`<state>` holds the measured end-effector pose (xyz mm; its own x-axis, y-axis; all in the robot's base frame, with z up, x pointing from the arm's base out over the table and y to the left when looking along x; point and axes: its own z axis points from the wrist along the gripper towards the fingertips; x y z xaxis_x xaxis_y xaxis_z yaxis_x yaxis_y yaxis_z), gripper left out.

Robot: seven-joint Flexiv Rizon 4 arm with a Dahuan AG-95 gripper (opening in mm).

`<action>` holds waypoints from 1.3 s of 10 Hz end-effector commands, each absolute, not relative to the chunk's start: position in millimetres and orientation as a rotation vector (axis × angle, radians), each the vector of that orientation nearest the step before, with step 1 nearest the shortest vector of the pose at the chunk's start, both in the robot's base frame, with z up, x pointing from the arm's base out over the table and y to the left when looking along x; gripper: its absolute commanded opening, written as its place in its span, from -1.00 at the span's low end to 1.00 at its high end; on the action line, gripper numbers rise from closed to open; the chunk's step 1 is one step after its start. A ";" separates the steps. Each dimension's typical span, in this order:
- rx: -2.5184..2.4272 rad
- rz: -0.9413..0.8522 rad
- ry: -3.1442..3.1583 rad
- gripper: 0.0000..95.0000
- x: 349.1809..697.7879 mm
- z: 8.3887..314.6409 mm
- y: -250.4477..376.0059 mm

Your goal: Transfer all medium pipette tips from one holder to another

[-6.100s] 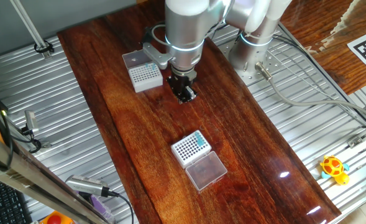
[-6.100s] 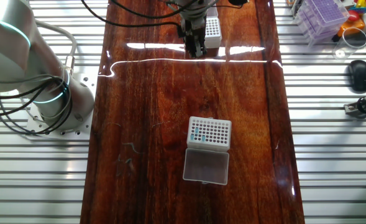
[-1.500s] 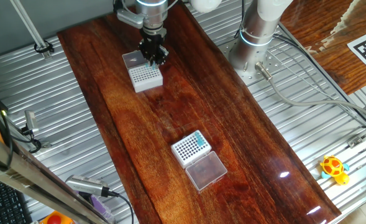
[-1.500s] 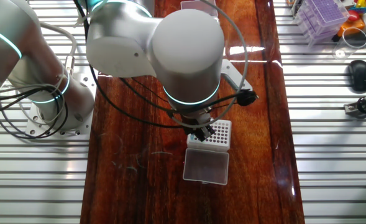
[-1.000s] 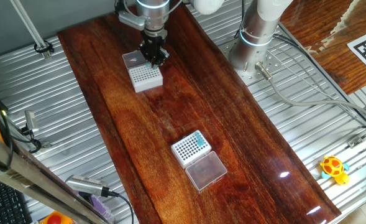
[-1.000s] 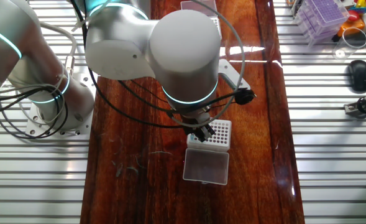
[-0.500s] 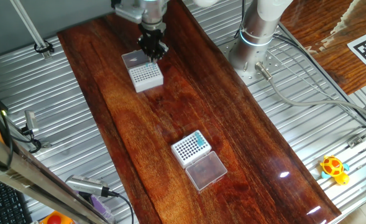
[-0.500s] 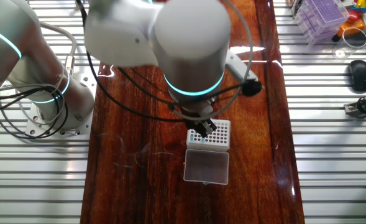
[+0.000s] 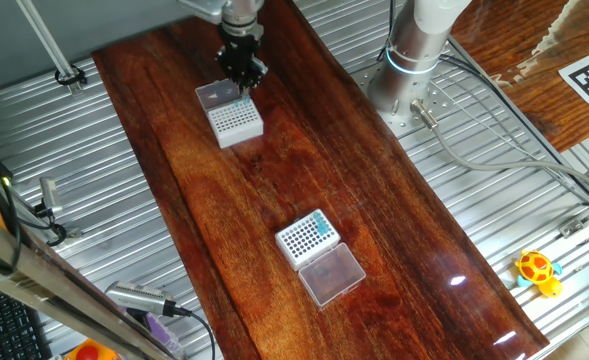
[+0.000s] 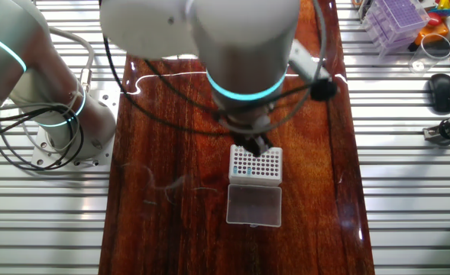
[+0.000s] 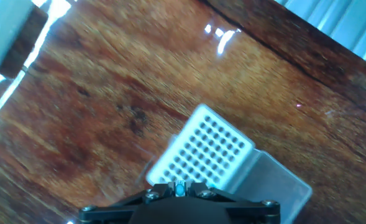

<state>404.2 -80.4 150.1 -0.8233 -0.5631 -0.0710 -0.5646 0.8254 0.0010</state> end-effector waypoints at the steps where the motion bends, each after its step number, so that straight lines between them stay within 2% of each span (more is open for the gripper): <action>1: -0.795 0.053 2.976 -1.00 411.1 153.8 -34.7; 4: -0.595 0.054 3.030 -1.00 407.4 147.7 42.0; 6: -0.536 0.058 3.048 -1.00 401.8 144.6 64.7; 9: -0.536 0.048 3.066 -1.00 400.7 143.7 68.4; 13: -0.919 0.068 2.998 -1.00 400.7 143.7 68.4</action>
<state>400.5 68.5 144.2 -0.9168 -0.3993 -0.0011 -0.3992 0.9165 0.0246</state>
